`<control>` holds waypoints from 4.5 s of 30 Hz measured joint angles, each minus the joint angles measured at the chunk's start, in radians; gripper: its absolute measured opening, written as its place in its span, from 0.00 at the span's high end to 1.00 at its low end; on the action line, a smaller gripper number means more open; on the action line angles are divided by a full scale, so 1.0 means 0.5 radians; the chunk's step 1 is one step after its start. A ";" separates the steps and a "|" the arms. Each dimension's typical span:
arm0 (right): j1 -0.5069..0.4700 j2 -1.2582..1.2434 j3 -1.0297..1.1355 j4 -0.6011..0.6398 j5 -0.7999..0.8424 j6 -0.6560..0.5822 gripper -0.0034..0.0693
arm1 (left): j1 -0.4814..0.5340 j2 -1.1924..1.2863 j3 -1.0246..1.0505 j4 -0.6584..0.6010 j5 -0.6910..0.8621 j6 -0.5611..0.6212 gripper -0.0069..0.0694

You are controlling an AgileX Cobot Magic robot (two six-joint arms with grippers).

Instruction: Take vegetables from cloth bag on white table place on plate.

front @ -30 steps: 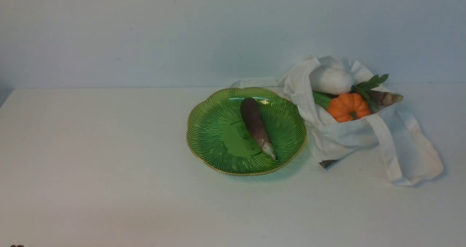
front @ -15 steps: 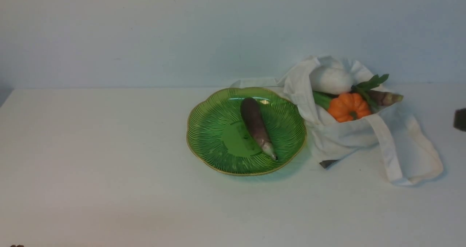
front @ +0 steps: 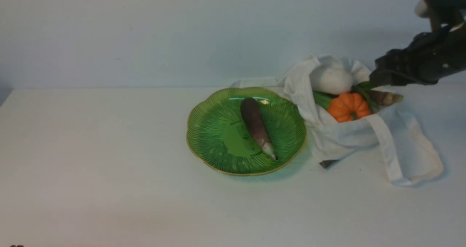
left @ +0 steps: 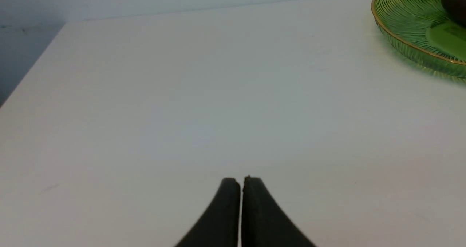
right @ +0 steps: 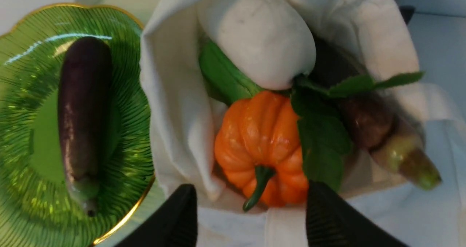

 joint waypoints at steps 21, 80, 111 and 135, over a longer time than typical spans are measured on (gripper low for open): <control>0.230 0.818 -0.744 -0.614 -0.223 -0.132 0.08 | 0.000 0.000 0.000 0.000 0.000 0.000 0.92; 0.904 0.563 -0.188 -0.720 -0.466 1.405 0.28 | 0.000 0.000 0.000 0.000 0.000 0.000 0.92; 0.904 0.254 -1.200 -0.839 0.866 0.955 0.17 | 0.000 0.000 0.000 0.000 0.000 0.000 0.92; 0.904 -2.761 0.999 -0.813 0.065 0.877 0.97 | 0.000 0.000 0.000 0.000 0.000 0.000 0.92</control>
